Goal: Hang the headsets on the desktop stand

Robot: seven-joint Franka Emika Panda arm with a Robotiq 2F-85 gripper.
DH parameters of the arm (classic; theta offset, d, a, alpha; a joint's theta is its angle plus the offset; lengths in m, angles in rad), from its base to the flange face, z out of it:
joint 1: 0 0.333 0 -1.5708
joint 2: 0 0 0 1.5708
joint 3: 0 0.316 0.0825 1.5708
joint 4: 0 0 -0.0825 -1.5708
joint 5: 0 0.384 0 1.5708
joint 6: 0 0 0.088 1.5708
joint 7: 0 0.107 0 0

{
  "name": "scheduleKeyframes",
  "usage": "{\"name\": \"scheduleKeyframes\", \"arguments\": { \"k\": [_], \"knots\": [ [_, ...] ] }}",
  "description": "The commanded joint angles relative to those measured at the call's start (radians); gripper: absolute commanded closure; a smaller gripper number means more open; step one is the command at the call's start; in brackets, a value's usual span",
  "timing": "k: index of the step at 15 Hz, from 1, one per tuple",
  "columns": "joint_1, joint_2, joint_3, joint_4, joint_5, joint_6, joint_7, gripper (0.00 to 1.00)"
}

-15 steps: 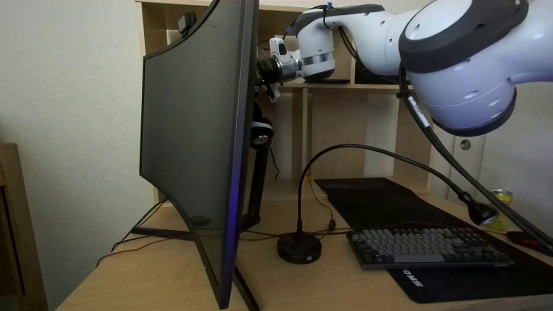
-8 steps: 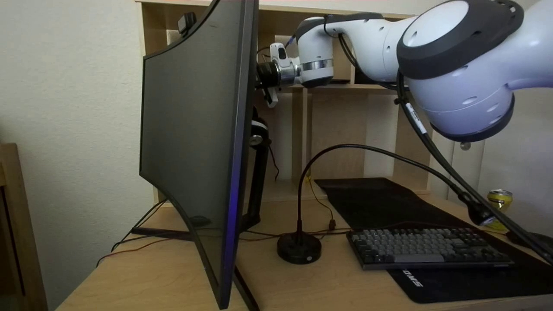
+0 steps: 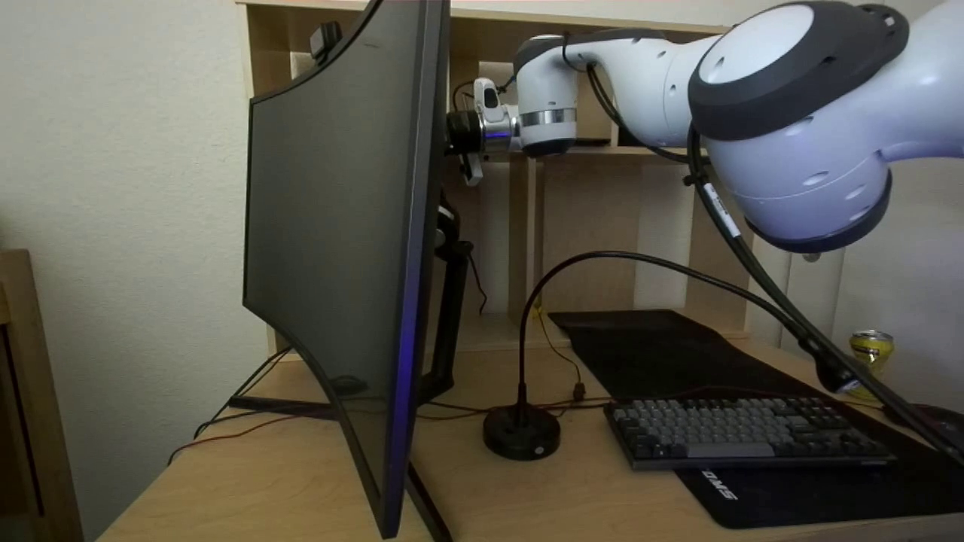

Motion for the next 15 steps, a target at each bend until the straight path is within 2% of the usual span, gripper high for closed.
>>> {"name": "scheduleKeyframes", "arguments": {
  "k": [1,2,3,4,5,6,7,8,11,12,15],
  "knots": [
    [-0.006,-0.048,0.157,0.004,-0.256,0.09,0.006,0.95],
    [-0.006,-0.052,0.194,0.004,-0.342,0.095,0.009,0.95],
    [0.003,-0.044,0.086,0.004,-0.267,0.086,-0.063,0.95],
    [-0.004,-0.054,0.221,0.003,-0.44,0.096,0.004,0.95],
    [0.0,-0.048,0.187,0.003,-0.427,0.098,0.004,0.95],
    [0.004,-0.046,0.115,0.002,-0.361,0.089,-0.015,0.95],
    [0.006,-0.044,0.122,0.002,-0.349,0.043,0.018,0.95],
    [0.007,-0.043,0.109,0.0,-0.341,0.036,0.024,0.8],
    [0.007,-0.038,0.1,-0.003,-0.335,0.032,0.028,0.8],
    [0.007,-0.038,0.099,-0.003,-0.335,0.032,0.028,0.95],
    [0.01,-0.045,0.055,-0.004,-0.344,0.002,0.085,0.95]
  ]
}}
